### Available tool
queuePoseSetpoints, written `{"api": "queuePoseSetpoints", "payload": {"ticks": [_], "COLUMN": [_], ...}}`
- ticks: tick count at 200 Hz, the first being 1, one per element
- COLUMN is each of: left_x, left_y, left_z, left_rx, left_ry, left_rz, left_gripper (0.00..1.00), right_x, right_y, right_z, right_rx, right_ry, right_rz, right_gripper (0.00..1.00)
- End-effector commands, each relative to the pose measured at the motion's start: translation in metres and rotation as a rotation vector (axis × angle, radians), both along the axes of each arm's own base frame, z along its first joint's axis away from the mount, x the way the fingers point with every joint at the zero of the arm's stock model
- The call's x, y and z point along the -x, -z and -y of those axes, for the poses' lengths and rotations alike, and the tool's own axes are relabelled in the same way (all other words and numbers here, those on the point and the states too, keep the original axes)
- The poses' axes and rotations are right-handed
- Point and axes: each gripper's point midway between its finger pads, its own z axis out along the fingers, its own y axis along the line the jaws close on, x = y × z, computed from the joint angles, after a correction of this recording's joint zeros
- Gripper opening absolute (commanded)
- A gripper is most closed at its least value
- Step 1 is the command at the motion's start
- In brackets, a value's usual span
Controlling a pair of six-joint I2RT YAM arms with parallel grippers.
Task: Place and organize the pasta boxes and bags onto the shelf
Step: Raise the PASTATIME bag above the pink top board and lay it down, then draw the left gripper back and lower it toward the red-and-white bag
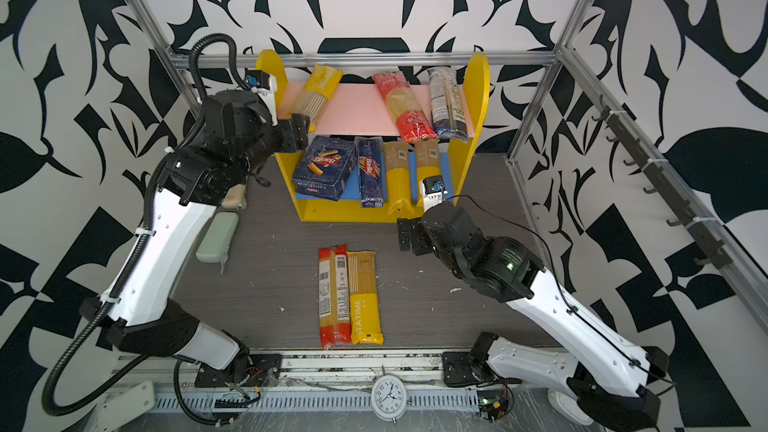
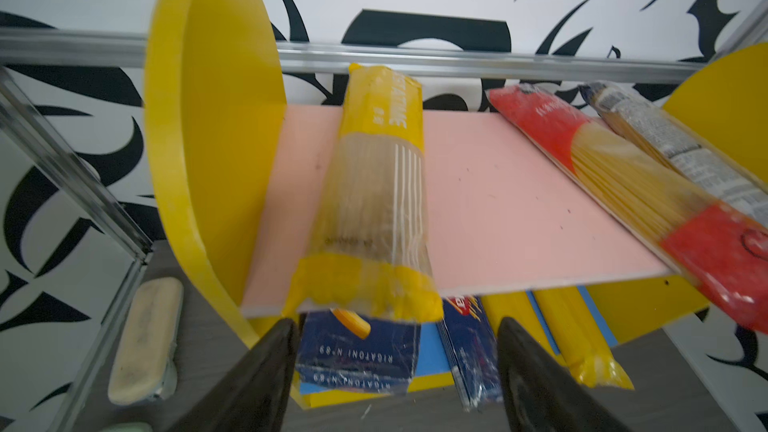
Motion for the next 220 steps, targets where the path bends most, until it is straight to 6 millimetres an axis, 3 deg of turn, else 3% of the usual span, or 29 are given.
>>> {"api": "queuePoseSetpoints", "payload": {"ticks": [1, 27, 33, 70, 110, 168, 220], "left_x": [0.021, 0.043, 0.054, 0.078, 0.105, 0.143, 0.183], "left_y": [0.003, 0.044, 0.045, 0.117, 0.178, 0.256, 0.308], "left_z": [-0.005, -0.003, -0.008, -0.018, -0.021, -0.015, -0.010], "left_rx": [0.080, 0.107, 0.127, 0.151, 0.161, 0.134, 0.062], "left_ry": [-0.022, -0.017, -0.015, -0.051, -0.061, -0.051, -0.036], "left_rz": [0.001, -0.078, -0.079, -0.220, -0.335, -0.479, -0.562], "left_gripper": [0.79, 0.79, 0.79, 0.79, 0.79, 0.80, 0.84], "right_x": [0.007, 0.015, 0.017, 0.028, 0.035, 0.054, 0.067], "right_y": [0.008, 0.025, 0.029, 0.052, 0.080, 0.127, 0.143], "right_z": [0.009, 0.013, 0.015, 0.019, 0.020, 0.004, -0.020], "right_rx": [-0.020, -0.023, -0.026, -0.050, -0.063, -0.073, -0.011], "right_ry": [0.020, 0.024, 0.024, 0.018, 0.020, -0.013, -0.041], "right_rz": [-0.027, -0.070, -0.079, -0.119, -0.168, -0.244, -0.241], "right_gripper": [1.00, 1.00, 1.00, 1.00, 1.00, 1.00, 1.00]}}
